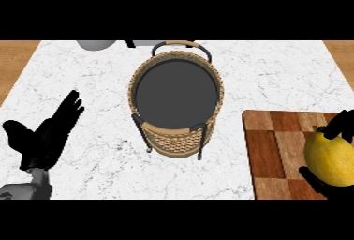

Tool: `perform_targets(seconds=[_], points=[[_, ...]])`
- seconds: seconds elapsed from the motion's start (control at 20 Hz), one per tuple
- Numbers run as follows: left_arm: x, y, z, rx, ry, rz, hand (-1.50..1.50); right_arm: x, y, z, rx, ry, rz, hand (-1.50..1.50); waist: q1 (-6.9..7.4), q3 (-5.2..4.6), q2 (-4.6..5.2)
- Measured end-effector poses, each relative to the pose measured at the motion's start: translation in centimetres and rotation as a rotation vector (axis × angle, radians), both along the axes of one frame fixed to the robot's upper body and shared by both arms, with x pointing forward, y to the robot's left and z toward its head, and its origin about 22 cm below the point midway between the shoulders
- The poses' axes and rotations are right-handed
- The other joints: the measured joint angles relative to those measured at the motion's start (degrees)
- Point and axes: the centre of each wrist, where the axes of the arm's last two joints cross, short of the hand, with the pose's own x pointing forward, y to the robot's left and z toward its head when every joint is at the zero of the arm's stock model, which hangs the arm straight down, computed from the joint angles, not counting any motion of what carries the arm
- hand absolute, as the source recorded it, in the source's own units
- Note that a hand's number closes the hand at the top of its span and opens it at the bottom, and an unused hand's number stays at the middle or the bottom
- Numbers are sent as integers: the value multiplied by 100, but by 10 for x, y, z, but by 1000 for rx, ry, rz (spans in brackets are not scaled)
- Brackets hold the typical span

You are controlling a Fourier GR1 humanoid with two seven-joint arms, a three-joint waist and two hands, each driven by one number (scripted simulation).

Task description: Pick the lemon from the cutting board and place it in the tiered basket

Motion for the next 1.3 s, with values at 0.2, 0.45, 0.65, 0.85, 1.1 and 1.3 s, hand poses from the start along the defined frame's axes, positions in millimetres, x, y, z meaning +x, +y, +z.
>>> perform_targets(seconds=[0.2,0.45,0.65,0.85,1.1,1.3], points=[[7,-6,-1,1,-6,-15,0,10,36,20,2,3,23,150,54,-1,14],[8,-7,-1,-2,-1,-23,0,9,91,33,16,29,34,150,94,-2,14],[6,-4,-2,-3,-5,-28,0,21,136,40,21,49,32,150,111,-3,15],[3,-8,5,3,-2,-26,0,36,163,42,6,83,26,150,100,1,15],[1,-6,0,-3,-2,-21,0,50,187,33,2,127,2,150,71,9,-6],[-1,-6,-1,-6,0,-14,0,54,200,21,14,130,-9,150,60,15,-29]])
